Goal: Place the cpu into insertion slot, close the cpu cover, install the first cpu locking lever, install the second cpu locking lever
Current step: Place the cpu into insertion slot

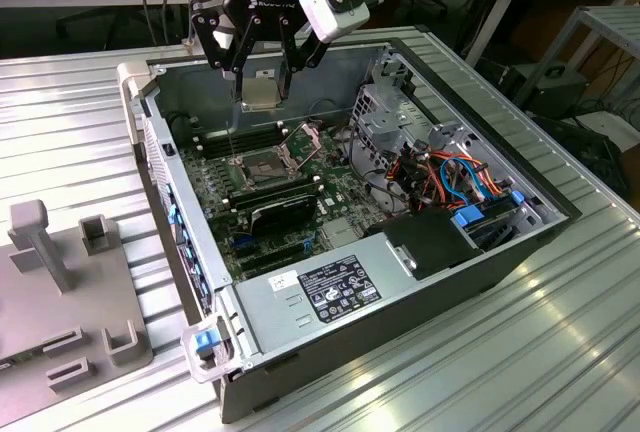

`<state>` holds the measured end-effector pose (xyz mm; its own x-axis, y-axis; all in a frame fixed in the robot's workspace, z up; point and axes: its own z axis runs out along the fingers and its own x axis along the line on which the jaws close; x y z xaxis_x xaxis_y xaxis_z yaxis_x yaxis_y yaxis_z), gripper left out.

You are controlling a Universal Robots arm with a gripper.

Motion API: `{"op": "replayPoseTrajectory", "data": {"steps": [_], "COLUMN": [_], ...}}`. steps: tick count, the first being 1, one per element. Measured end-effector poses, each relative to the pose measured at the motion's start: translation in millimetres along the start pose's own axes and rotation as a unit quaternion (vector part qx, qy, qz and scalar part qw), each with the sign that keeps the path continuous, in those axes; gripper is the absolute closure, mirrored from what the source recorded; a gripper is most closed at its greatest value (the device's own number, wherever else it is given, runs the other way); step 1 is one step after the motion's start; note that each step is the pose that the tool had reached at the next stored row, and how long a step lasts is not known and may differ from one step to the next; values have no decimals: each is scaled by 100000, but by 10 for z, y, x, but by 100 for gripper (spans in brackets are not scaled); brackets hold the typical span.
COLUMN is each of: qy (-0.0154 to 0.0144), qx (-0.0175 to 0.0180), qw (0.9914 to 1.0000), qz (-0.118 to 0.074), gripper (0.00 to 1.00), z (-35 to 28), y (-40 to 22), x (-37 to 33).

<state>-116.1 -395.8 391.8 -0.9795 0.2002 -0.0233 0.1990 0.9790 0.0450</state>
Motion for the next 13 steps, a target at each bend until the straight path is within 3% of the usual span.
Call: {"op": "replayPoseTrajectory", "data": {"steps": [5, 9, 13], "qy": [-45, -157, -170], "qx": [25, 82, 88], "qw": [99995, 99939, 99928], "qz": [1036, 3490, 3783], "gripper": [46, 46, 46], "z": [0, 0, 0], "y": [0, 1, 2], "x": [0, 0, 1]}}
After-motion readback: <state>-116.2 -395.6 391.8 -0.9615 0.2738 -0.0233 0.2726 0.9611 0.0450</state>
